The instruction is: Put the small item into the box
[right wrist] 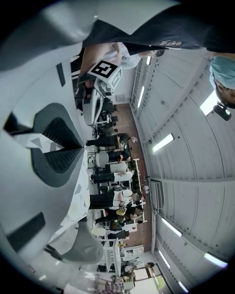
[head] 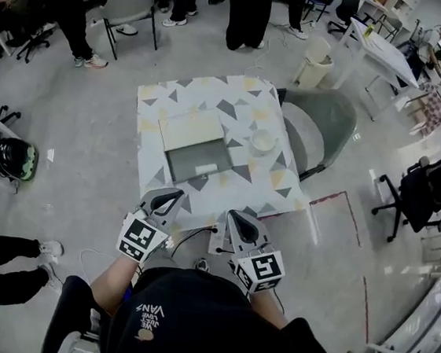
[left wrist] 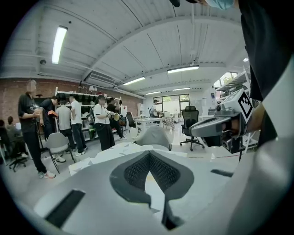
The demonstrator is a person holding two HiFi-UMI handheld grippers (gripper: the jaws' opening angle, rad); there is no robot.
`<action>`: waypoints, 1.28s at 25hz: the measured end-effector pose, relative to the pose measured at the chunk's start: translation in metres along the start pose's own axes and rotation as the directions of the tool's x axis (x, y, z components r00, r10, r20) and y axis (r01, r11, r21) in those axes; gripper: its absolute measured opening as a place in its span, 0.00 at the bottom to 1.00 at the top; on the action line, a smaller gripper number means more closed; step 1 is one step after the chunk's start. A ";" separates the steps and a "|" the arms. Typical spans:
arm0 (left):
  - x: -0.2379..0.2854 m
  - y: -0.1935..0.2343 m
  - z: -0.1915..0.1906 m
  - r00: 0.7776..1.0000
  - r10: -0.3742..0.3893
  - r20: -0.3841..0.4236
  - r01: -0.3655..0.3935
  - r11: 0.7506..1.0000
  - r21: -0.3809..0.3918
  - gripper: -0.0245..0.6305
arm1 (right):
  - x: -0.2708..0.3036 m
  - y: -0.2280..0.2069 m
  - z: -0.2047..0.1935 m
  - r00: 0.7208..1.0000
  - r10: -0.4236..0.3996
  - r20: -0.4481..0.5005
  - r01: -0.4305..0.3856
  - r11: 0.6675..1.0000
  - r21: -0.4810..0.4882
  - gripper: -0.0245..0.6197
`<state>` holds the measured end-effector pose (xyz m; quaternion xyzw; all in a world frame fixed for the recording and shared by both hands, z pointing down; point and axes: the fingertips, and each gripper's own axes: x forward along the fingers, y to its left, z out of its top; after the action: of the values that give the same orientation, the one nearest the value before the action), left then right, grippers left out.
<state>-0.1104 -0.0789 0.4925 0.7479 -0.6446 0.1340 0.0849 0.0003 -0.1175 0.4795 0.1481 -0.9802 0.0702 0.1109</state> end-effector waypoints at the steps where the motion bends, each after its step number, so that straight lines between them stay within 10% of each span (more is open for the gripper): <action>1: -0.006 -0.003 0.001 1.000 0.011 0.005 -0.011 1.000 -0.005 0.05 | -0.001 0.001 0.000 1.000 0.010 0.000 -0.010 1.000 -0.003 0.04; 32: -0.077 -0.042 -0.019 0.978 0.207 0.036 -0.200 0.970 -0.135 0.05 | -0.022 0.012 -0.026 0.995 0.088 -0.048 -0.089 0.996 -0.021 0.04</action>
<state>-0.0812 0.0055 0.4885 0.6738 -0.7271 0.0810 0.1033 0.0225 -0.0962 0.4977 0.1014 -0.9837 0.0672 0.1326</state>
